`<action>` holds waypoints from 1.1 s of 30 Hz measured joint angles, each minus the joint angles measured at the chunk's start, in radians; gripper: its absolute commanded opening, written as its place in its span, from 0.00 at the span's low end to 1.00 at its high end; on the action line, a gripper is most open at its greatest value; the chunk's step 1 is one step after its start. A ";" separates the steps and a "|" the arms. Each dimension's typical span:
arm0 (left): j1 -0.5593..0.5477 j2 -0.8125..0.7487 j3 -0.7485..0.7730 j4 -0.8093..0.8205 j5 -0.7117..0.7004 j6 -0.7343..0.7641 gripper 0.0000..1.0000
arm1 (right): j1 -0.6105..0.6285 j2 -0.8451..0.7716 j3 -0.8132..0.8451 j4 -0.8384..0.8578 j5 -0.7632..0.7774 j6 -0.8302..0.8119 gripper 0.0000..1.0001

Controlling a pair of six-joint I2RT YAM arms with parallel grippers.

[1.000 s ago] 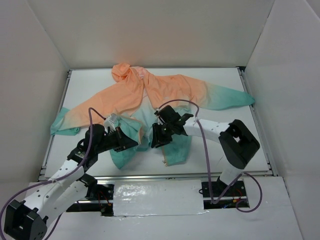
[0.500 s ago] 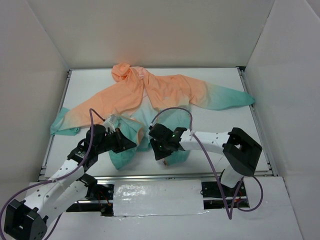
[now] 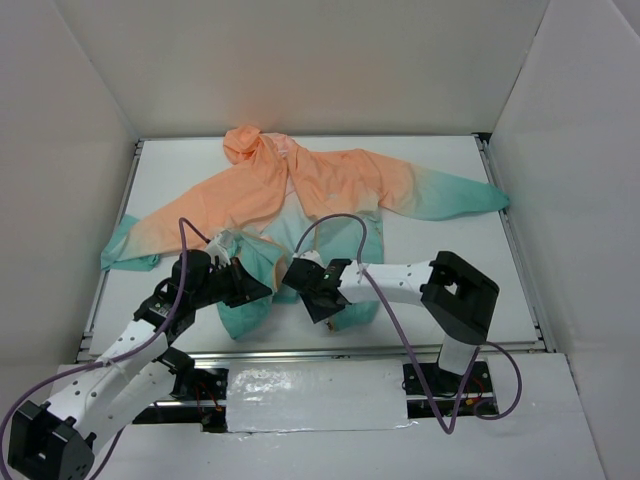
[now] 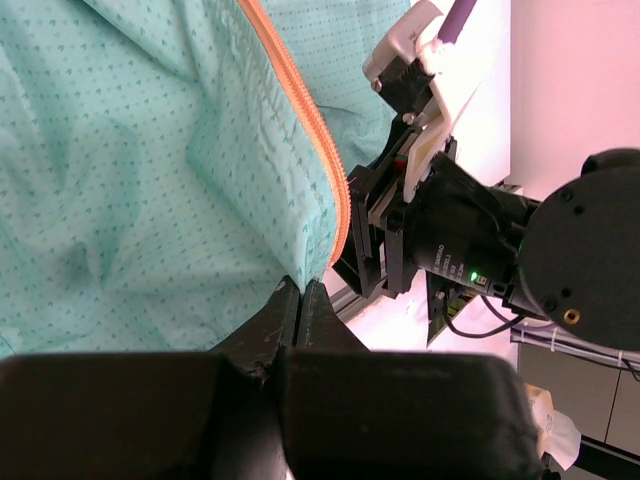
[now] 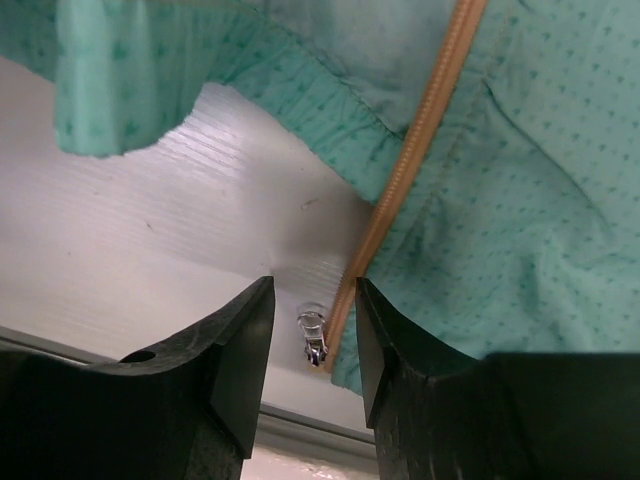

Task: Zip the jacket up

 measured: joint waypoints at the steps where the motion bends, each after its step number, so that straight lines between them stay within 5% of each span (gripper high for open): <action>1: 0.000 0.000 0.000 0.000 0.000 0.000 0.00 | 0.006 0.002 0.002 -0.008 0.011 0.000 0.45; 26: 0.000 -0.012 0.000 0.001 0.005 0.000 0.00 | 0.084 0.032 0.026 -0.089 0.090 0.046 0.33; 33: 0.000 -0.012 -0.002 0.008 0.010 0.000 0.00 | 0.097 0.032 0.026 -0.110 0.104 0.066 0.21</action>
